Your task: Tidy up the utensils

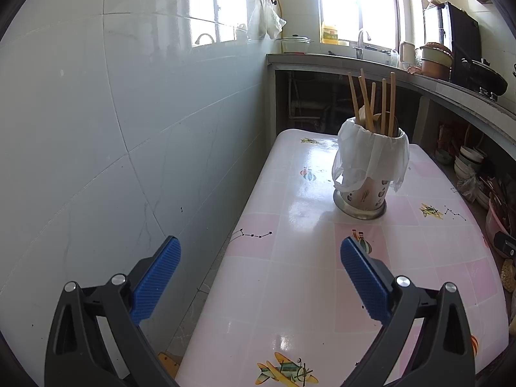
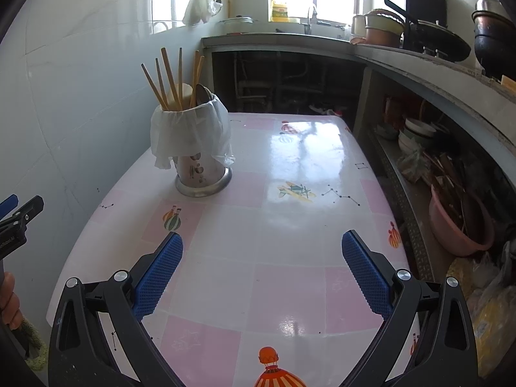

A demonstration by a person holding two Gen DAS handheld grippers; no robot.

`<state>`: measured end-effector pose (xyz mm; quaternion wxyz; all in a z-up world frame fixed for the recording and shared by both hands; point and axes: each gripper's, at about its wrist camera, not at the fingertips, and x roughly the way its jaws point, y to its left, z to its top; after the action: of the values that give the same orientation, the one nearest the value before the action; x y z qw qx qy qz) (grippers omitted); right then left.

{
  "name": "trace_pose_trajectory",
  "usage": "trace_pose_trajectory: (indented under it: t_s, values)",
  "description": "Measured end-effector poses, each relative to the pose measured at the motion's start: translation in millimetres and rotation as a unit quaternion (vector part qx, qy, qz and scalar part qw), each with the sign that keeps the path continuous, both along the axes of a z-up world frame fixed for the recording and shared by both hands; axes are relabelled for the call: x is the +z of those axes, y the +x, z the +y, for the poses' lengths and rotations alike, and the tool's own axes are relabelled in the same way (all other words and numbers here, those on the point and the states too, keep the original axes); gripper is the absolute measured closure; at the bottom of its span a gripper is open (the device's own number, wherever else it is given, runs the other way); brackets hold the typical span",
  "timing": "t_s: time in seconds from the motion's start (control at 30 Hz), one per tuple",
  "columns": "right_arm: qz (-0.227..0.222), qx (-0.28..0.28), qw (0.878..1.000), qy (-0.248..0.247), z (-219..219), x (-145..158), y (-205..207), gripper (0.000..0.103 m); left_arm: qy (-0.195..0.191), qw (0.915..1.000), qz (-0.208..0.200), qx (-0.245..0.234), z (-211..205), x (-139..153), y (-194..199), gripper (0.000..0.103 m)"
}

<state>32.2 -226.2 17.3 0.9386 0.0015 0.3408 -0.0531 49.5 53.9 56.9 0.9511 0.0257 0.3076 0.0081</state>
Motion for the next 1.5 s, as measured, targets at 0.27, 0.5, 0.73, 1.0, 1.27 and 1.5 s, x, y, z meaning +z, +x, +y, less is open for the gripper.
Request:
trace_pose_trajectory:
  t_s: [0.27,0.5,0.73,1.0,1.27,1.5]
  values:
    - [-0.002,-0.001,1.0,-0.001,-3,1,-1,0.008,-0.001,1.0,-0.001,-0.001,0,0,0,0.006]
    - [-0.002,-0.001,1.0,0.0,-3,0,-2,0.008,-0.001,1.0,-0.002,-0.001,-2,0,0,0.006]
    - [-0.002,-0.002,1.0,0.001,-3,0,-2,0.008,-0.001,1.0,-0.003,-0.002,-2,2,0,0.006]
    - [-0.004,-0.007,1.0,0.007,-4,1,-3,0.008,0.002,1.0,-0.005,-0.007,-8,2,2,0.006]
    - [-0.003,-0.01,1.0,0.011,-5,0,-3,0.008,0.004,0.9999,-0.006,-0.009,-12,3,0,0.006]
    - [-0.004,-0.01,1.0,0.013,-5,0,-4,0.008,0.005,0.9999,-0.006,-0.009,-13,3,0,0.006]
